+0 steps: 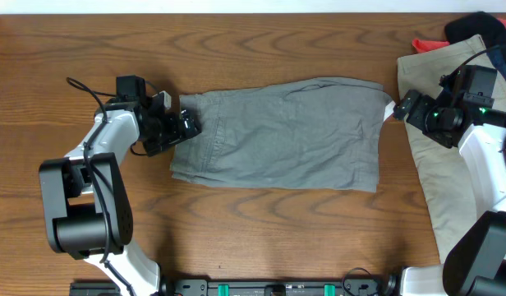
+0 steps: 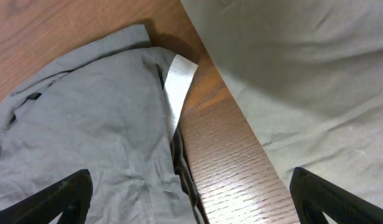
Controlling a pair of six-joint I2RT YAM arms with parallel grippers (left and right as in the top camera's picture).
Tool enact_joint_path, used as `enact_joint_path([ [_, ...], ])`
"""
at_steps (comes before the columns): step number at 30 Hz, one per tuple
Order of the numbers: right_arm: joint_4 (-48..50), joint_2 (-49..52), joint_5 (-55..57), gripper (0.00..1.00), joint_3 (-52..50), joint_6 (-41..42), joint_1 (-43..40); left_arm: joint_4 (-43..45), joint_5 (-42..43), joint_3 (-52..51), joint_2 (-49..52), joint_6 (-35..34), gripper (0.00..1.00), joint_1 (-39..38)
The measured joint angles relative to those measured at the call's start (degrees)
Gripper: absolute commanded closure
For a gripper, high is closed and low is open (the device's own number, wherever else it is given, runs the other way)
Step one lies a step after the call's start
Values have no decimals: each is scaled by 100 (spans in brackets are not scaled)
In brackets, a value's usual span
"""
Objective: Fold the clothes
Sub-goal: 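Lift the left edge with the left gripper and fold it rightward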
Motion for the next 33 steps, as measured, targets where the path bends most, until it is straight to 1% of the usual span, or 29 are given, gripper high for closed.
enact_joint_path([
  [1,0,0,0,1,0,0,0,2,79,4,20,0,13,-9],
  [5,0,0,-2,1,0,0,0,-2,267,33,127,83,18,-101],
  [7,0,0,0,1,0,0,0,-4,337,55,170,81,32,-155],
  [9,2,0,2,1,0,-2,0,-15,413,72,247,103,49,-201],
  [13,2,0,4,1,0,0,0,-24,463,85,363,105,67,-234],
  [15,0,0,2,1,0,-2,0,-39,382,83,380,83,80,-245],
  [16,2,0,2,1,0,0,0,-48,343,81,393,83,91,-247],
  [17,0,-2,4,1,0,0,0,-59,317,79,404,96,94,-247],
  [22,0,0,0,1,0,0,0,-195,144,94,411,26,94,-269],
  [25,0,0,2,1,0,-2,0,-538,-236,153,348,-186,94,-317],
  [29,0,-2,0,1,0,-2,0,-1325,-1204,284,214,-573,94,-354],
  [33,0,0,2,1,0,0,0,-2304,-2328,542,101,-798,94,-334],
])
